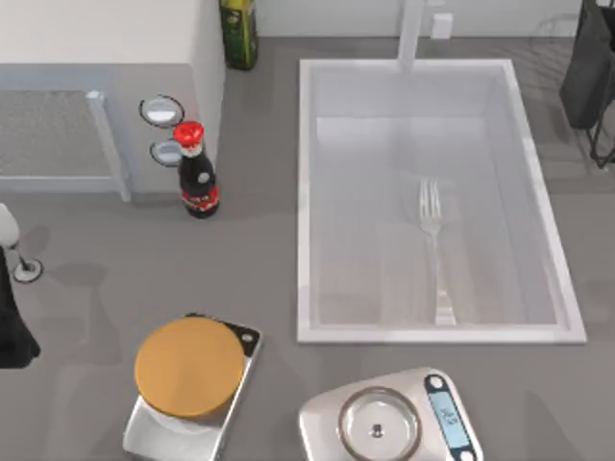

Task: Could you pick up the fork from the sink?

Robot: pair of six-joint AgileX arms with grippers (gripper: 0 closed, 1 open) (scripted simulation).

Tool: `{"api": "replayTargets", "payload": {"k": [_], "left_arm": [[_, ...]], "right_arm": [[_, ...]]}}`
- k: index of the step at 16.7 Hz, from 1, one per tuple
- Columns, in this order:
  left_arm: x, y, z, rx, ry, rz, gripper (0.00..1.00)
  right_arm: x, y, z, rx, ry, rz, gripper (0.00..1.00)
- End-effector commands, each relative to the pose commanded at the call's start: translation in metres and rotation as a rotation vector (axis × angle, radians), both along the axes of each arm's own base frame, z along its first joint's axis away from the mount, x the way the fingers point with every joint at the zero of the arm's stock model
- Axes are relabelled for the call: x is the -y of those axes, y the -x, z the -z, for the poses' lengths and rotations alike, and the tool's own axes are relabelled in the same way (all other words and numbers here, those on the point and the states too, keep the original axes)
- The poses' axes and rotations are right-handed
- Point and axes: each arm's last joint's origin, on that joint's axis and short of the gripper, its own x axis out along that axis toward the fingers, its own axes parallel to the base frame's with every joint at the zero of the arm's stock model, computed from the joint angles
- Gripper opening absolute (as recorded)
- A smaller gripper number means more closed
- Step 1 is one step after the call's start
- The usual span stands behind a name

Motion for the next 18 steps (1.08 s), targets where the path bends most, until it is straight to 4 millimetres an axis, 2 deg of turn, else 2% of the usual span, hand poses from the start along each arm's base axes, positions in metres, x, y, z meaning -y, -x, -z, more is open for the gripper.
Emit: {"api": "replayTargets", "payload": {"k": [3, 5, 8, 10, 12, 14, 18], "left_arm": [[0.000, 0.000, 0.000, 0.000, 0.000, 0.000, 1.00], [0.000, 0.000, 0.000, 0.000, 0.000, 0.000, 1.00], [0.000, 0.000, 0.000, 0.000, 0.000, 0.000, 1.00], [0.000, 0.000, 0.000, 0.000, 0.000, 0.000, 1.00], [0.000, 0.000, 0.000, 0.000, 0.000, 0.000, 1.00], [0.000, 0.000, 0.000, 0.000, 0.000, 0.000, 1.00], [0.000, 0.000, 0.000, 0.000, 0.000, 0.000, 1.00]], "right_arm": [[-0.007, -0.025, -0.035, -0.182, -0.043, -0.019, 1.00], [-0.015, -0.051, -0.059, -0.316, -0.066, -0.028, 1.00], [-0.034, -0.102, -0.085, -0.521, -0.086, -0.036, 1.00], [-0.051, -0.142, -0.094, -0.656, -0.086, -0.038, 1.00], [-0.071, -0.183, -0.091, -0.787, -0.074, -0.036, 1.00], [-0.092, -0.223, -0.077, -0.911, -0.053, -0.032, 1.00], [-0.133, -0.285, -0.028, -1.114, 0.006, -0.025, 1.00]]}}
